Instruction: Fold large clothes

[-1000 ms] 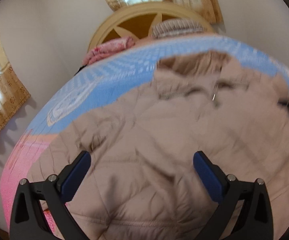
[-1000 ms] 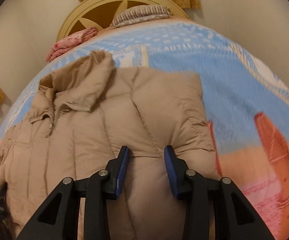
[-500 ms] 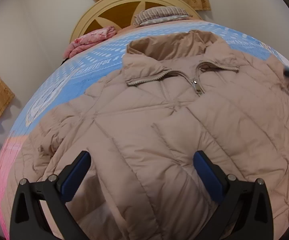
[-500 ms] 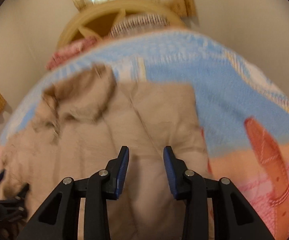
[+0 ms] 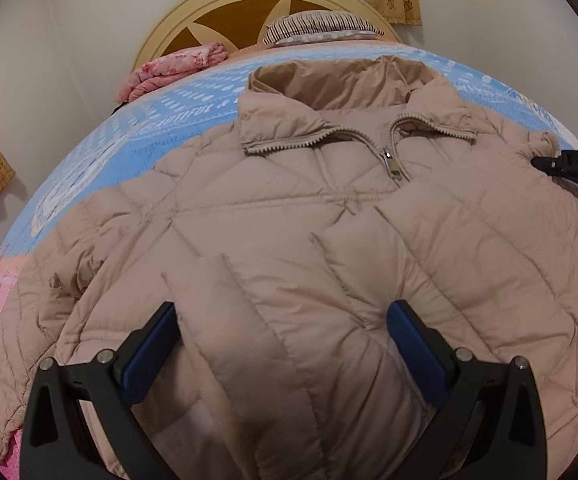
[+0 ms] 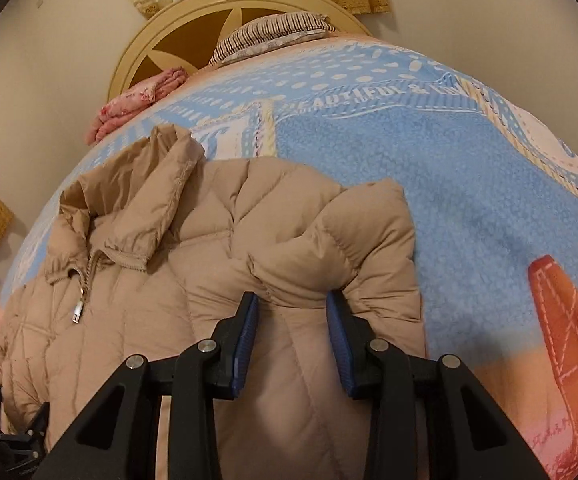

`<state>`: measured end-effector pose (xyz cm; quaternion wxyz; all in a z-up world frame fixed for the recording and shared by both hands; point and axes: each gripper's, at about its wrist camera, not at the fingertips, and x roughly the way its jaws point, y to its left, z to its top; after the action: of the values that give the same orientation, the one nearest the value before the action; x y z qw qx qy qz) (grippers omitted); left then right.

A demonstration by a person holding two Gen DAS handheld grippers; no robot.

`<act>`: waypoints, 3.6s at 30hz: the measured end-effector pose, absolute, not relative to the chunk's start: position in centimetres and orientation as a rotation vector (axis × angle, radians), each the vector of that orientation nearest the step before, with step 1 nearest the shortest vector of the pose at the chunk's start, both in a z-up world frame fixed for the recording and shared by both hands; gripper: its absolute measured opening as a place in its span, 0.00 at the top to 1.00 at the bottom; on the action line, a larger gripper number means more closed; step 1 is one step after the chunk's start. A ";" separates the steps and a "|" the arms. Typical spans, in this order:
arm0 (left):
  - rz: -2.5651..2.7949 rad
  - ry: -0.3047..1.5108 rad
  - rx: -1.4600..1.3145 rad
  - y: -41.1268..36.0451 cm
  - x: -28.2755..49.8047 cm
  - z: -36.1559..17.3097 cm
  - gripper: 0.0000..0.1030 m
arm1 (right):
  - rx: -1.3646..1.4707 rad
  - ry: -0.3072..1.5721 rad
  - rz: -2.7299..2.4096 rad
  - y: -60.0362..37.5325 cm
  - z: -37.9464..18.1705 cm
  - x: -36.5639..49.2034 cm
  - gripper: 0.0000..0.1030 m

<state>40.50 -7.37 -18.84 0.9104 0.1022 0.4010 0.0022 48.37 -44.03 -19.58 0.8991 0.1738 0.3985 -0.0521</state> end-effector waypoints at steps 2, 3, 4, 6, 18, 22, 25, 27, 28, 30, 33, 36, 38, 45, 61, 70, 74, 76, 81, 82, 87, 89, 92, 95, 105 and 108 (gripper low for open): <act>0.003 0.828 0.207 -7.3 40.5 -18.9 0.00 | 0.336 0.838 -0.114 -43.8 -19.4 48.5 0.65; 0.003 0.830 0.205 -7.4 40.5 -18.9 0.00 | 0.317 0.849 -0.118 -43.6 -19.1 48.6 0.65; 0.002 0.830 0.203 -7.3 40.5 -18.9 0.00 | 0.291 0.859 -0.129 -43.4 -18.6 48.5 0.65; 0.002 0.831 0.202 -7.3 40.5 -18.9 0.00 | 0.271 0.828 -0.129 -42.9 -16.6 47.2 0.63; -0.006 0.831 0.185 -6.9 40.5 -18.9 0.00 | 0.201 0.881 -0.003 -36.7 -17.5 41.2 0.47; -0.007 0.833 0.184 -7.0 40.5 -18.9 0.00 | 0.265 0.880 0.006 -37.7 -18.9 41.2 0.47; -0.007 0.832 0.182 -6.9 40.5 -18.9 0.00 | 0.251 0.872 0.002 -37.5 -19.3 41.2 0.47; -0.007 0.832 0.182 -6.9 40.5 -18.9 0.00 | 0.257 0.868 0.005 -37.5 -19.4 41.3 0.46; -0.007 0.832 0.183 -6.9 40.5 -18.9 0.00 | 0.260 0.867 0.007 -37.6 -19.5 41.3 0.46; -0.007 0.832 0.183 -6.9 40.5 -18.9 0.00 | 0.260 0.864 0.007 -37.6 -19.5 41.3 0.46; -0.007 0.833 0.182 -6.9 40.5 -18.9 0.00 | 0.239 0.860 -0.003 -37.4 -19.6 41.3 0.46; -0.006 0.835 0.182 -7.0 40.5 -19.0 0.00 | 0.222 0.858 -0.012 -37.2 -19.6 41.2 0.46; -0.005 0.836 0.185 -7.0 40.5 -19.0 0.00 | 0.208 0.859 -0.019 -37.0 -19.6 41.3 0.46; -0.015 0.854 0.172 -6.8 40.7 -18.9 0.00 | 0.192 0.855 -0.028 -36.7 -19.6 41.2 0.46; 0.011 0.824 0.185 -4.8 38.4 -15.4 0.00 | 0.207 0.847 -0.023 -36.9 -19.7 41.1 0.46; 0.328 0.737 0.139 14.4 30.5 -12.7 0.00 | 0.206 0.844 -0.019 -36.9 -19.7 41.0 0.45; 0.482 0.772 0.065 23.4 27.9 -13.6 0.00 | 0.191 0.850 -0.022 -36.7 -19.5 41.2 0.44; 0.537 0.789 0.021 26.8 26.8 -14.1 0.00 | 0.169 0.860 -0.029 -36.4 -19.2 41.2 0.42; 0.572 0.806 -0.134 32.9 24.7 -15.3 0.00 | 0.194 0.814 -0.003 -35.9 -15.6 38.8 0.42; 0.569 0.811 -0.155 33.1 24.9 -15.5 0.00 | 0.198 0.783 0.030 -35.4 -14.3 37.7 0.41; 0.514 0.834 -0.274 33.5 26.2 -17.1 0.05 | 0.182 0.709 0.145 -32.3 -11.1 33.3 0.39; 0.514 0.855 -0.288 33.6 26.5 -18.0 0.16 | 0.183 0.698 0.183 -31.1 -10.8 31.9 0.38; 0.481 0.887 -0.302 32.9 26.9 -19.1 0.50 | 0.197 0.674 0.235 -29.3 -10.7 29.3 0.38; 0.438 0.844 -0.260 31.6 26.6 -18.5 0.85 | 0.233 0.672 0.273 -28.0 -11.7 26.9 0.38; 0.310 0.660 -0.207 30.8 25.1 -11.6 0.91 | 0.270 0.636 0.275 -27.1 -13.1 22.8 0.38; 0.290 0.609 -0.177 30.3 25.8 -8.8 0.92 | 0.280 0.623 0.279 -27.3 -13.1 22.2 0.38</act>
<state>25.79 30.32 -8.82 0.9398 -0.0869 0.2983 0.1423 22.17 -27.34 -13.12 0.9328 0.1367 0.3043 0.1362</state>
